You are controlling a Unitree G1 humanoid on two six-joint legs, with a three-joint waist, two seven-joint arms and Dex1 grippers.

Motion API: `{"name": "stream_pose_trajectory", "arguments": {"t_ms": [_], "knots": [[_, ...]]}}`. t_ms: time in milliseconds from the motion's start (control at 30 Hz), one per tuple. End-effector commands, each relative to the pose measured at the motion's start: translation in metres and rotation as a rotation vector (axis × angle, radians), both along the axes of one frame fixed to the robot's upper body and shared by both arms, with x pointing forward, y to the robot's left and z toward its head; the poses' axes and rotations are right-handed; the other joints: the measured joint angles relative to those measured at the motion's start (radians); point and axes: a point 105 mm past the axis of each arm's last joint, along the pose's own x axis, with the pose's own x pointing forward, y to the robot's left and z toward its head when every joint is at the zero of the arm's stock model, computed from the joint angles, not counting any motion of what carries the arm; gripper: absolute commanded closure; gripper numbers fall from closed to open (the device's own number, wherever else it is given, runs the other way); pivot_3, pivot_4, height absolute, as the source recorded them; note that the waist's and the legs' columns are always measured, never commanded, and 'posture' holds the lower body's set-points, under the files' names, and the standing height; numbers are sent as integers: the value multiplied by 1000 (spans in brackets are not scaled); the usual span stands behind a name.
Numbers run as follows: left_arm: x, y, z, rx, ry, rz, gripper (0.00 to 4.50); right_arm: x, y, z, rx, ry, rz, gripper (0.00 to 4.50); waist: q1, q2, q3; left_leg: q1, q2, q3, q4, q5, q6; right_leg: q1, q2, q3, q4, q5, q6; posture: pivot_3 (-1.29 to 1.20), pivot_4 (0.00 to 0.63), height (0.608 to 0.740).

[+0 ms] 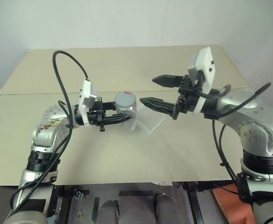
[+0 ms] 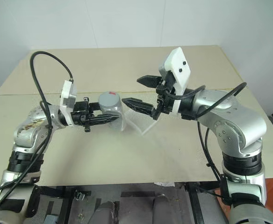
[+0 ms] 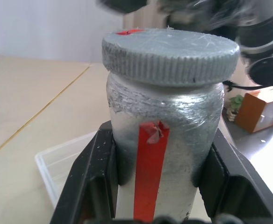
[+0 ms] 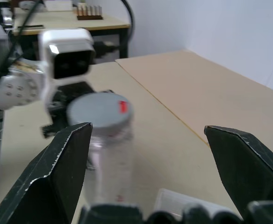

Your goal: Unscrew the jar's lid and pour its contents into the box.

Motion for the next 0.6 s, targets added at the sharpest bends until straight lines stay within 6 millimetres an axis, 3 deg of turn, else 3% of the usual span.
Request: {"name": "stream_pose_trajectory", "arguments": {"t_ms": [33, 600], "knots": [[5, -7, 13, -3, -69, -13, 2616, -6, 7, 15, 1, -66, 28, 37, -2, 0, 0, 0, 0, 0, 0, 0, 0, 0, 0, 0, 0, 0, 0, 0, 150, 740], [-1, -19, 14, 4, -88, -67, 2616, -2, 55, 12, 24, -60, 92, 37, -3, 0, 0, 0, 0, 0, 0, 0, 0, -1, 0, 0, 0, 0, 0, 0, 150, 740]]}}
